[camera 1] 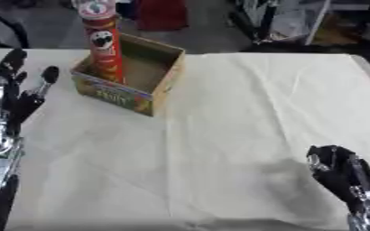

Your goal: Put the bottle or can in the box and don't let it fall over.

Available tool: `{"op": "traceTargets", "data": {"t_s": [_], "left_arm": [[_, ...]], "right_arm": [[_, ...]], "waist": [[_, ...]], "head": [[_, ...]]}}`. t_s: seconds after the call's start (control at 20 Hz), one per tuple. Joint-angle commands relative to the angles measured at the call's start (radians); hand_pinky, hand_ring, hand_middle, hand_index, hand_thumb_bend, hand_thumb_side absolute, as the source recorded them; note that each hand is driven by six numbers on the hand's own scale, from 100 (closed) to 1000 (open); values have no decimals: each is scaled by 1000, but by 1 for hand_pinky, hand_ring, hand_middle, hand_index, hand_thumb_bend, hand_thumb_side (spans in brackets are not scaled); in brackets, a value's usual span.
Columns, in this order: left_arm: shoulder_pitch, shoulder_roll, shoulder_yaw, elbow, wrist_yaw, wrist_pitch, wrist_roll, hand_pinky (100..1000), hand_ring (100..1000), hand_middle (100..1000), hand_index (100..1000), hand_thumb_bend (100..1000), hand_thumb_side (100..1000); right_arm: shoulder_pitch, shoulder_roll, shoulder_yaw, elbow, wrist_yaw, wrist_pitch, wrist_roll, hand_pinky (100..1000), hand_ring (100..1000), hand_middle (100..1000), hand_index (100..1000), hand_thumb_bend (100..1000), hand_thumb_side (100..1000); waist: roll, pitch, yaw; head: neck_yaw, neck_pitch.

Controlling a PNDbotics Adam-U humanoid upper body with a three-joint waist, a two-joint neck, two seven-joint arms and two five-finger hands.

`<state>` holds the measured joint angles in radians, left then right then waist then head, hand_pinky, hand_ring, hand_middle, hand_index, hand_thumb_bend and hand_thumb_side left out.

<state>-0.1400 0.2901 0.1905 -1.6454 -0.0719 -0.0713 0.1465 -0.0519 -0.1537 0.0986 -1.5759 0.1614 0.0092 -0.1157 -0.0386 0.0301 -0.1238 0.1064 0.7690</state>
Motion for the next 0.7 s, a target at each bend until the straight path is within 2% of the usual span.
{"op": "traceTargets", "data": {"t_s": [0.05, 0.35, 0.7], "left_arm": [[25, -47, 31, -70, -45, 8, -26, 987, 1000, 865, 930, 682, 517], [53, -86, 46, -84, -78, 16, -52, 987, 1000, 857, 922, 668, 516], [53, -96, 39, -89, -78, 13, -73, 987, 997, 853, 920, 653, 516]], "right_arm": [[-8, -14, -11, -12, -3, -1, -5, 722, 620, 574, 481, 100, 266], [-5, -15, -14, -12, -3, -1, -10, 722, 621, 576, 549, 100, 273], [-8, -15, -15, -12, -2, -3, -10, 723, 622, 576, 577, 100, 292]], "waist": [[2, -5, 3], [6, -7, 8], [7, -12, 9]], "head": [[-10, 1], [-17, 1], [-22, 1]]}}
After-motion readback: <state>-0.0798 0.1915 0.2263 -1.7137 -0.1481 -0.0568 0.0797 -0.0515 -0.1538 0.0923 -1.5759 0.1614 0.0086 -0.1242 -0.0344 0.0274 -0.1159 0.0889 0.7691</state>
